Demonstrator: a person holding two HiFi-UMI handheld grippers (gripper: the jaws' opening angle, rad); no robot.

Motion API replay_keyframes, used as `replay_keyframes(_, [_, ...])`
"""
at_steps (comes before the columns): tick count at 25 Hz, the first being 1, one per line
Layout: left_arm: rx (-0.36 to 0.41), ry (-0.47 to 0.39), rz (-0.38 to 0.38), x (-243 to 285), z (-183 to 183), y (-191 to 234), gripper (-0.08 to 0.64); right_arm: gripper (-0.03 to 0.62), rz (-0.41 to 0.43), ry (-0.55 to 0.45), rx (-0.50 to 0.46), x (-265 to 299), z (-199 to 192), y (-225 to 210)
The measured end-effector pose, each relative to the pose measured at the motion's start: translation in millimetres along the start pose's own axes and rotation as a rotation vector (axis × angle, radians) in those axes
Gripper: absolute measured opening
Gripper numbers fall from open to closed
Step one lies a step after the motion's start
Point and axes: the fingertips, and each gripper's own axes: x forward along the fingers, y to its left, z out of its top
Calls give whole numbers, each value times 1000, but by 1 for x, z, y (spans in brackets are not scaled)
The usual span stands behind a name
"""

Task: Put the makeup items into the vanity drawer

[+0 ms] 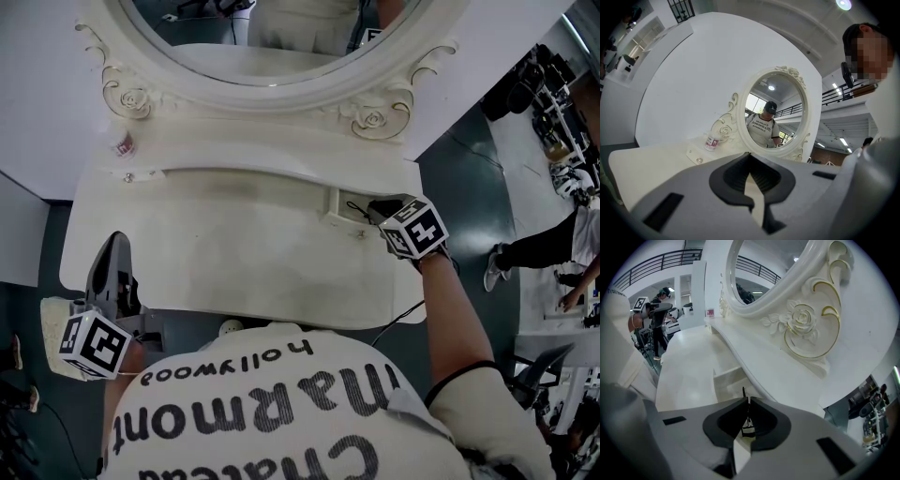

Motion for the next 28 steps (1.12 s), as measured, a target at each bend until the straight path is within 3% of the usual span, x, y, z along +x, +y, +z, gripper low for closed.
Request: replay_keyframes(28, [-7,-11,4,-9,-2,1,8,35,-58,-35,32,-21,-1,-13])
